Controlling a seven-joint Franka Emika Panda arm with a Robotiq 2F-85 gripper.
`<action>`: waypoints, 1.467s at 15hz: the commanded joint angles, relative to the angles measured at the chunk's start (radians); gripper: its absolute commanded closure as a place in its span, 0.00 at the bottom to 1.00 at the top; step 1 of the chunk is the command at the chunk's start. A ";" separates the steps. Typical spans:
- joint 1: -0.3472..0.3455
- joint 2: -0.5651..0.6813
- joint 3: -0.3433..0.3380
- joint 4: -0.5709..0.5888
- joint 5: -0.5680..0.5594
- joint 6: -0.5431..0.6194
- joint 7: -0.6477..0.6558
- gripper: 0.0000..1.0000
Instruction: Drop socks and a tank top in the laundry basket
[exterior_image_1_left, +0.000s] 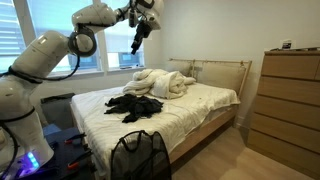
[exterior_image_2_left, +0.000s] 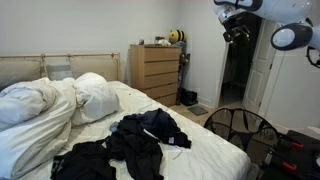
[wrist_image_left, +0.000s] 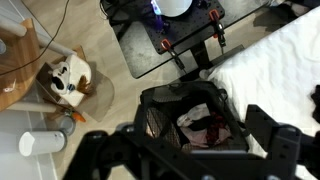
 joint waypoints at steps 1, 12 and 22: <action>-0.002 0.030 -0.003 0.050 -0.001 -0.021 -0.007 0.00; 0.014 0.124 -0.009 0.054 0.149 0.141 0.200 0.00; 0.006 0.070 0.000 -0.002 0.095 0.085 0.143 0.00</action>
